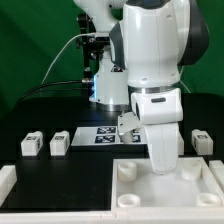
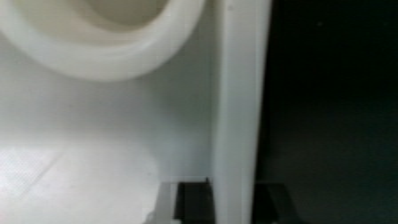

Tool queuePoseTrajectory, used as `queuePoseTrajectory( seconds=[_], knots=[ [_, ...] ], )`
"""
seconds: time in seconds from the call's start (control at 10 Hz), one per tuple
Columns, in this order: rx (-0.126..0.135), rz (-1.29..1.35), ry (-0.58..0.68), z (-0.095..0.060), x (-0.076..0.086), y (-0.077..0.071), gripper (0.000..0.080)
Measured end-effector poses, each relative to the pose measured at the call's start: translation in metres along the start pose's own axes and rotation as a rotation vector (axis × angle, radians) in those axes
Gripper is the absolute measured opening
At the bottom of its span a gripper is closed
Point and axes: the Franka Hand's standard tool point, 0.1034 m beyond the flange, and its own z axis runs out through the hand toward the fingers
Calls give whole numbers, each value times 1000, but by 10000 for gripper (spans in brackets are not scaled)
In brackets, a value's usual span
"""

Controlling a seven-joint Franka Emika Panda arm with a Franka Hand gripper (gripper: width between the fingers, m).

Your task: Assemble one leg

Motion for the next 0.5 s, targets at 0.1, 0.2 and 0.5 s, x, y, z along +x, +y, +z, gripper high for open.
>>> queuePoseTrajectory(
  seconds=[0.1,0.2,0.5],
  knots=[
    [-1,4,3,0,4,0,54],
    [0,1,6,1,8,0,54],
    [-1,22,6,1,8,0,54]
  ],
)
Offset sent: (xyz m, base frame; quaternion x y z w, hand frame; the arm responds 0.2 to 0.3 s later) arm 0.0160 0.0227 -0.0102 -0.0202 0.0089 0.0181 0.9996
